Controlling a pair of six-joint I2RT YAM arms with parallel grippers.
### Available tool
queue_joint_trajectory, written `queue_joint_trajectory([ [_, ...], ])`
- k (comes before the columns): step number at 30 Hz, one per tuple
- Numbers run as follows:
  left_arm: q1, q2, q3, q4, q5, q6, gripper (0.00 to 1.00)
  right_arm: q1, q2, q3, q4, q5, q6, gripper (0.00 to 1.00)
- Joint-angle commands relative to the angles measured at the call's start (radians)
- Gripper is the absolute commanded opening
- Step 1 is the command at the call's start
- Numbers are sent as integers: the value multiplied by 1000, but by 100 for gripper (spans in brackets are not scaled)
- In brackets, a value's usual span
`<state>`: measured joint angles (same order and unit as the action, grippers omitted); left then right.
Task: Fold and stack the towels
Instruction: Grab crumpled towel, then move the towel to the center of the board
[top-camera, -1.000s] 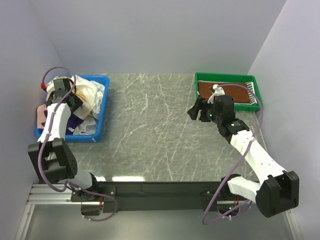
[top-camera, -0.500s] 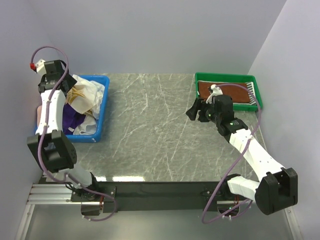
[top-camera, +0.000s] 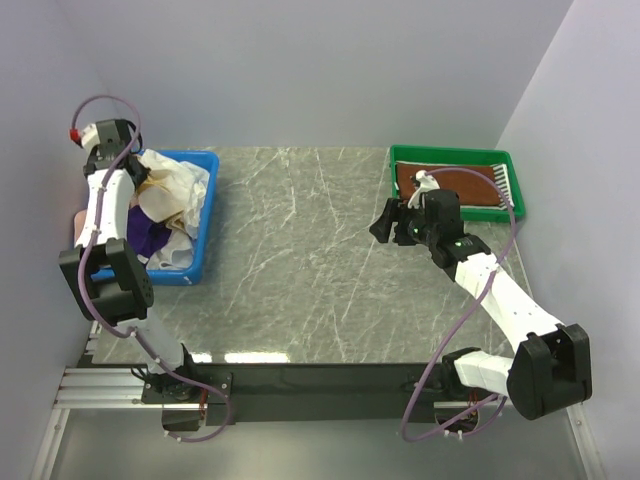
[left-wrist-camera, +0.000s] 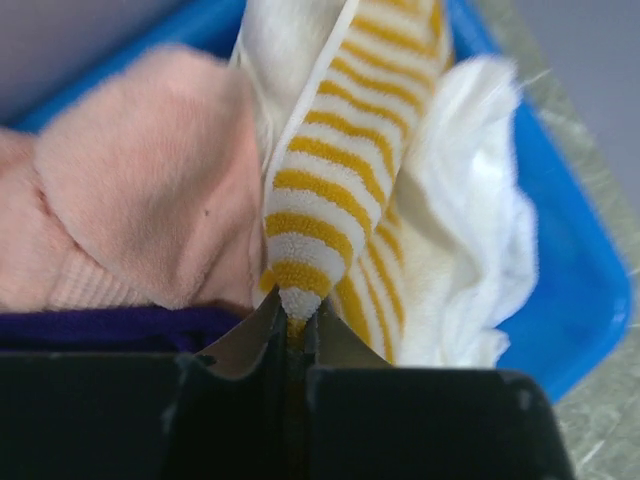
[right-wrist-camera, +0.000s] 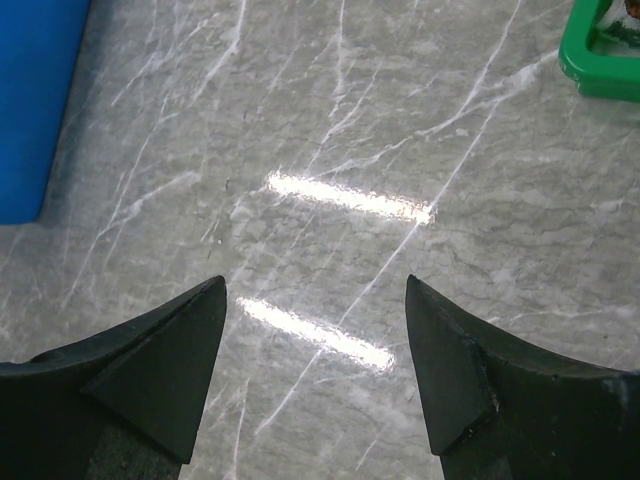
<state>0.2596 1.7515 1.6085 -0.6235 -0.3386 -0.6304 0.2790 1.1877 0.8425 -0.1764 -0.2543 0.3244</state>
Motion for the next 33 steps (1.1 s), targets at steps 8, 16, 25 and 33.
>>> queue_joint_trajectory([
  [8,4,-63,530,-61,24,107,1,2,0,24,9,-22,-16,78],
  [16,1,-224,491,313,315,-38,0,2,-42,9,21,-16,-19,78],
  [25,1,-268,527,519,343,-94,0,2,-66,-17,54,-17,-13,77],
  [33,0,-124,758,590,544,-227,0,2,-88,-33,77,-19,-4,77],
])
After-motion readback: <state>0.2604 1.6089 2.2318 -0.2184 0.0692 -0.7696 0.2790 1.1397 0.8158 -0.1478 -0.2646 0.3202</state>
